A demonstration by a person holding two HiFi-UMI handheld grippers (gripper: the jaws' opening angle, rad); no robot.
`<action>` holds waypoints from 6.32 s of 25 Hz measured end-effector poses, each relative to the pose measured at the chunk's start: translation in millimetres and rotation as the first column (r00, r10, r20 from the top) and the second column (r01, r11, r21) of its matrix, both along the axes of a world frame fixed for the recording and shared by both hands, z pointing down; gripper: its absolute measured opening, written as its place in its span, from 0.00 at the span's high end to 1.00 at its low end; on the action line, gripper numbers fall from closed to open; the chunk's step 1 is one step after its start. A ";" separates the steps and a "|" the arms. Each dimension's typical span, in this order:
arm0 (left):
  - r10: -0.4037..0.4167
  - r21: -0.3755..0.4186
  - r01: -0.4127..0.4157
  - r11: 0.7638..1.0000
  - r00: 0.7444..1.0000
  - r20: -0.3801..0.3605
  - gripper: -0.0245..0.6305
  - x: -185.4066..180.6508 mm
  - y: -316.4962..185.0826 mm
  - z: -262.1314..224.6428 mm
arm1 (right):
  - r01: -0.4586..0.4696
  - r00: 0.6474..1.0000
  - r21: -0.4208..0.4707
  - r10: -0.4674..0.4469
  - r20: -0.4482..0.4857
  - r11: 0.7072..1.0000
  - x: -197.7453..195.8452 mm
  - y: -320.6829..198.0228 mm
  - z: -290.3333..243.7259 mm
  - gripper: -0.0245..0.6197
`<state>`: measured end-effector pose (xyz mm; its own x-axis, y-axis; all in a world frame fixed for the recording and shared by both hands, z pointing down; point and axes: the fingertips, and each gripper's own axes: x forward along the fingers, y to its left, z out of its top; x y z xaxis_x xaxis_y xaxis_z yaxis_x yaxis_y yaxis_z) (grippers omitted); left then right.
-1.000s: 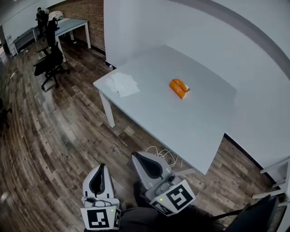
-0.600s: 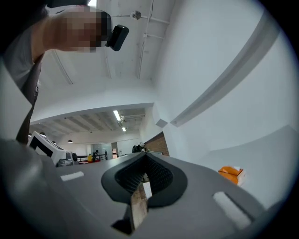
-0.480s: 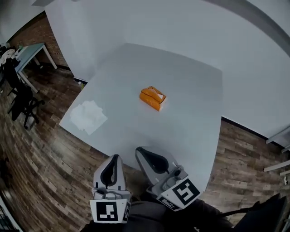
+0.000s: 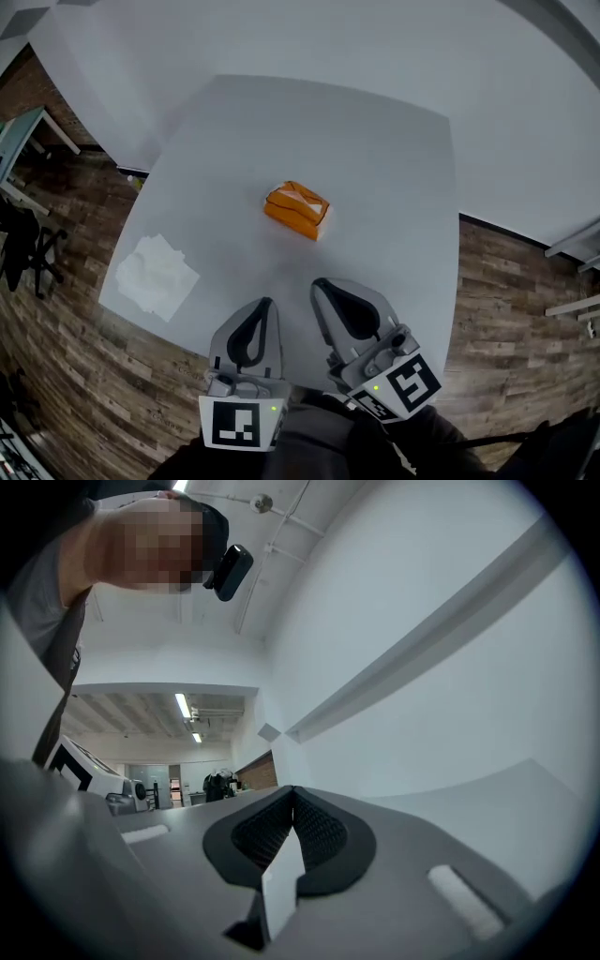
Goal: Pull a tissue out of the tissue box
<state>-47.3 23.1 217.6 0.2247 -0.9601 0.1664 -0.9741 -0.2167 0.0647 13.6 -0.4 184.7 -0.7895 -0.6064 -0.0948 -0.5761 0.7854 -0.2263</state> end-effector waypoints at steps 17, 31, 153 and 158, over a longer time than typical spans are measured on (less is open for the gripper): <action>0.299 -0.227 -0.318 0.920 0.947 -0.116 0.96 2.8 -186.0 120.9 | -0.200 0.962 -0.064 0.183 -0.201 0.978 -25.5 -185.5 115.8 0.90; 0.308 -0.343 -0.340 0.876 0.940 -0.145 0.96 9.6 -217.7 182.6 | -0.173 0.895 -0.075 0.125 -0.427 0.982 -31.7 -216.4 199.0 0.78; -0.090 -0.119 0.080 0.990 0.993 -0.075 0.96 -364.7 42.6 35.6 | 0.135 0.924 -0.205 -0.198 -0.328 0.969 -381.1 60.7 189.3 0.85; -0.052 -0.084 0.046 0.995 0.996 -0.072 0.96 -314.1 54.7 19.9 | 0.051 0.966 -0.194 -0.098 -0.241 0.980 -314.5 75.2 148.1 0.85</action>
